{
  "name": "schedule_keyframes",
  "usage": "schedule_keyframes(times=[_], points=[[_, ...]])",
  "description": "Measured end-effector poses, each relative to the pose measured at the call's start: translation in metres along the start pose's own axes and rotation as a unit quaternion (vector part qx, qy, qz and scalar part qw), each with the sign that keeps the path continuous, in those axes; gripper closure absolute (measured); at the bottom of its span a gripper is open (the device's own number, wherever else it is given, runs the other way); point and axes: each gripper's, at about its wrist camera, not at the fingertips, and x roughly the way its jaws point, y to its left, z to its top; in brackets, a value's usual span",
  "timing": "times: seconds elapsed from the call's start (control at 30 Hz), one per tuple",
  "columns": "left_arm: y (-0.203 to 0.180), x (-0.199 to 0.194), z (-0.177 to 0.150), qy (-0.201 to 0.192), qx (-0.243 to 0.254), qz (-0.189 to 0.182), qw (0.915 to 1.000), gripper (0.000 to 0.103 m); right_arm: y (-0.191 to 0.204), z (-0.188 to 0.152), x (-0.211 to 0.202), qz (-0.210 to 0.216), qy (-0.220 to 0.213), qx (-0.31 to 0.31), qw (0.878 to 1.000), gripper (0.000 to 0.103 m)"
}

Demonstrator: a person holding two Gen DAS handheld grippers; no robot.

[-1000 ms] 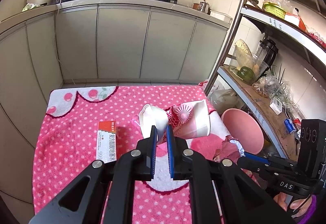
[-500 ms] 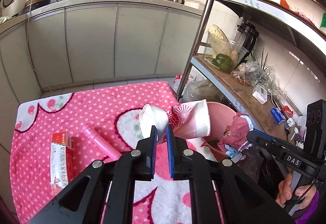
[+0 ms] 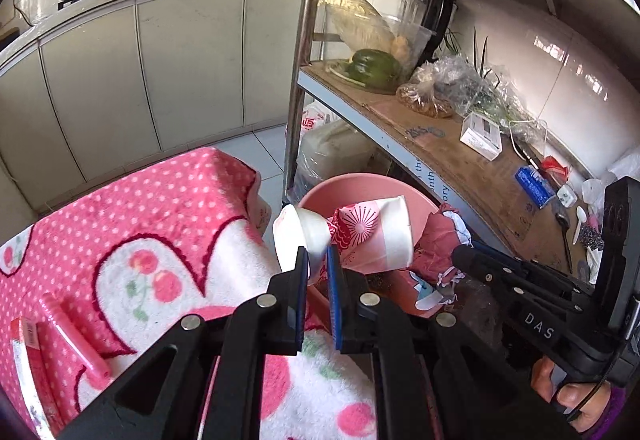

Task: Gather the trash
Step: 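Carry the paper cup and foil wrapper in both tools over the pink bucket, then open both tools to drop the cup and foil wrapper into the bucket, then move both open tools back over the table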

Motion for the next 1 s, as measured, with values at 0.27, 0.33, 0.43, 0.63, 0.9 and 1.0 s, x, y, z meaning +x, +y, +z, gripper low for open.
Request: schedule_keyframes(times=[0.27, 0.33, 0.43, 0.63, 0.9, 1.0], points=[[-0.01, 0.061, 0.0, 0.063, -0.014, -0.008, 0.9979, 0.094, -0.015, -0.004, 0.036, -0.027, 0.029, -0.008, 0.999, 0.085], [-0.013, 0.068, -0.002, 0.071, -0.009, -0.006, 0.9974, 0.094, -0.016, -0.005, 0.043, -0.032, 0.036, -0.014, 0.999, 0.085], [-0.015, 0.075, -0.005, 0.078, -0.006, -0.005, 0.997, 0.094, -0.018, -0.006, 0.049, -0.034, 0.042, -0.015, 0.998, 0.085], [-0.016, 0.083, -0.009, 0.086, -0.011, -0.005, 0.9962, 0.094, -0.02, -0.007, 0.056, -0.045, 0.05, -0.018, 0.998, 0.085], [-0.016, 0.083, -0.012, 0.093, -0.021, -0.014, 0.9953, 0.092, -0.023, -0.008, 0.059, -0.057, 0.062, -0.017, 0.996, 0.075], [-0.014, 0.077, -0.011, 0.087, -0.027, -0.019, 0.9957, 0.091, -0.023, -0.008, 0.056, -0.053, 0.058, -0.018, 0.997, 0.074]])
